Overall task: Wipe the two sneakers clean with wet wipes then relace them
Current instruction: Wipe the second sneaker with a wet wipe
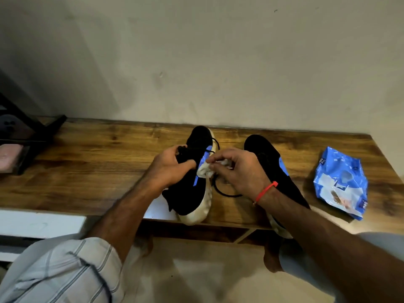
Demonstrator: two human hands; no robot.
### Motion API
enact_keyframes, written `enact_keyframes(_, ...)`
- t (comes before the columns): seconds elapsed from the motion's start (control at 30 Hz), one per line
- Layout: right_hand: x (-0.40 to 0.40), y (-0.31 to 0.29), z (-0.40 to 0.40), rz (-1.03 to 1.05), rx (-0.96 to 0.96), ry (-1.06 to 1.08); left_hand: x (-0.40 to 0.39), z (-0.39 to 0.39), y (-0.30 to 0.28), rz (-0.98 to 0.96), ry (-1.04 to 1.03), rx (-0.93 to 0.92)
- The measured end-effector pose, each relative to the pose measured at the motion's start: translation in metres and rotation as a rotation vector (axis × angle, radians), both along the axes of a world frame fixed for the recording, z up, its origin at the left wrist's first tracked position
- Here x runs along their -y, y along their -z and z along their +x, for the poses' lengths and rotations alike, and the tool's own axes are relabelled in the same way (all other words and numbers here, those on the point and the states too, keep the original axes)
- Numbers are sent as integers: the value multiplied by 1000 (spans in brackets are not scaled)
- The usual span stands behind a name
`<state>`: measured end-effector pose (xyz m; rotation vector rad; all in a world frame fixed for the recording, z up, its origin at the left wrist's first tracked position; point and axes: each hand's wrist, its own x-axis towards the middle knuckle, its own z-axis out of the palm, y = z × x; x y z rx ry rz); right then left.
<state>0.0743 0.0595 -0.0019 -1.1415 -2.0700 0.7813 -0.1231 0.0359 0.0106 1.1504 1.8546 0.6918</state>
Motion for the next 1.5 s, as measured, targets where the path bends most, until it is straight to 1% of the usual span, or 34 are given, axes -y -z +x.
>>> enact_keyframes(0.07,2,-1,-5,206,22,-101,6,0,-7,8,35,205)
enact_keyframes(0.13,-7,-1,-1,331,118,-121,11,3,-11,26,134,271)
enact_keyframes(0.2,-25,-3,8,363,180,-8,15,8,-11,38,219,272)
enact_keyframes(0.3,-45,-6,23,309,170,207,17,14,-9,67,280,259)
enact_keyframes(0.37,-39,-9,21,280,129,263,15,15,-7,90,298,199)
enact_keyframes(0.4,-29,-10,16,259,97,252,15,16,-6,103,304,170)
enact_keyframes(0.43,-15,-11,9,243,68,210,14,16,-5,114,309,145)
enact_keyframes(0.5,15,-13,-3,247,58,55,13,16,-4,143,337,88)
enact_keyframes(0.57,21,-10,-2,311,119,-60,14,16,-5,175,361,39)
enact_keyframes(0.6,11,-9,4,343,166,-53,14,15,-6,185,366,29)
enact_keyframes(0.67,-20,-7,21,346,232,106,17,14,-9,183,387,-22)
enact_keyframes(0.73,-45,-10,40,292,220,283,21,12,-9,199,442,-199)
enact_keyframes(0.8,-58,-13,55,211,156,416,24,10,-7,228,475,-381)
enact_keyframes(0.9,-65,-17,60,93,22,503,25,5,2,285,457,-652)
enact_keyframes(0.97,-64,-19,57,82,-18,495,26,6,8,344,420,-765)
enact_keyframes(1.03,-61,-21,54,70,-33,476,27,11,13,371,377,-817)
enact_keyframes(1.13,-55,-17,47,-1,-46,425,30,21,14,381,321,-894)
enact_keyframes(1.17,-49,-16,42,-19,-68,395,30,24,13,379,311,-908)
enact_keyframes(1.23,-33,-12,28,16,-111,296,30,29,12,354,298,-918)
enact_keyframes(1.3,-13,-7,10,120,-61,136,32,35,14,357,288,-919)
enact_keyframes(1.37,-5,3,4,201,93,20,35,37,16,407,288,-893)
enact_keyframes(1.4,-9,7,7,211,179,4,36,36,16,429,290,-876)
enact_keyframes(1.43,-19,12,13,202,225,41,35,35,16,444,289,-861)
enact_keyframes(1.5,-42,11,30,157,213,243,35,31,14,457,288,-847)
